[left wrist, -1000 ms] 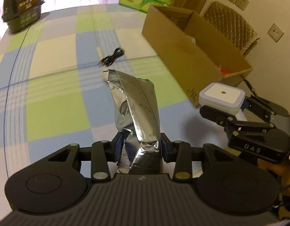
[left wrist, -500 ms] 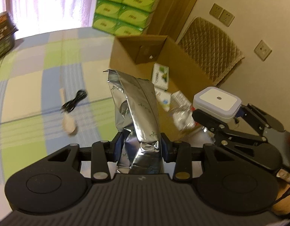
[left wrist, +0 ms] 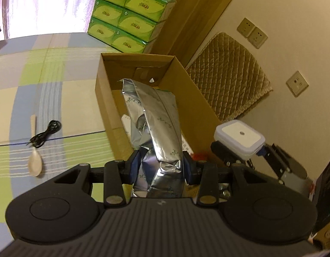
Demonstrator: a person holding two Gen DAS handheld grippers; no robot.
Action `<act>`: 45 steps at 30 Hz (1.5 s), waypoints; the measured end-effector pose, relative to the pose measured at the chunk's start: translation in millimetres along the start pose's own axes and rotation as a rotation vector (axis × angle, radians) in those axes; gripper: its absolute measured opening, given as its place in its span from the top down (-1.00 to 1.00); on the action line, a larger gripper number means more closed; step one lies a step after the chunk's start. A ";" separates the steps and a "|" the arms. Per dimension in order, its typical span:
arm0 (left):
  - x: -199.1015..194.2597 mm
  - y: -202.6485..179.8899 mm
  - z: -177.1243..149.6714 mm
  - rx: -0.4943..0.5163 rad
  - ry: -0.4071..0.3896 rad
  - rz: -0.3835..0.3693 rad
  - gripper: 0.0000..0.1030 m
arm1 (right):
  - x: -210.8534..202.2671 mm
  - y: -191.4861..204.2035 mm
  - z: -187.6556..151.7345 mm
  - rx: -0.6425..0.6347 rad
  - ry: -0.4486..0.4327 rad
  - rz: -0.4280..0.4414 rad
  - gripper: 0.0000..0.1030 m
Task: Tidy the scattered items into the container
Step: 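Open the left tool and the right tool to drop both items inside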
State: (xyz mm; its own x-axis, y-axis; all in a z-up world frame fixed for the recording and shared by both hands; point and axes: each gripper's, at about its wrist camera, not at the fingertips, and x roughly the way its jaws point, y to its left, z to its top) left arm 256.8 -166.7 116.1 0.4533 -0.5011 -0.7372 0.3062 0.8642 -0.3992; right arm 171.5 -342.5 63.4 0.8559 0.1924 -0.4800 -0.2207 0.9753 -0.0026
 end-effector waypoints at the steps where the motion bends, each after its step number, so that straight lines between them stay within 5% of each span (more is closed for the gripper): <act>1: 5.2 -2.3 2.8 -0.006 0.001 -0.001 0.32 | 2.3 -2.6 0.0 0.002 0.001 0.000 -0.22; 23: 76.6 -8.6 20.7 -0.101 0.011 0.013 0.31 | 51.1 -42.1 -11.9 0.037 0.048 -0.008 -0.22; 44: 40.7 -0.6 -3.5 -0.037 -0.050 0.086 -0.04 | 57.0 -33.4 -12.3 0.034 0.070 0.011 -0.23; 45: 38.7 0.1 -4.3 -0.033 -0.052 0.088 -0.04 | 58.2 -32.3 -12.7 0.029 0.076 0.015 -0.35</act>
State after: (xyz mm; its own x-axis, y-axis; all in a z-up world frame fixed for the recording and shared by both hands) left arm 270.8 -185.8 85.1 0.5204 -0.4244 -0.7410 0.2359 0.9054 -0.3529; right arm 222.5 -364.2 24.3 0.8147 0.1994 -0.5446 -0.2187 0.9753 0.0300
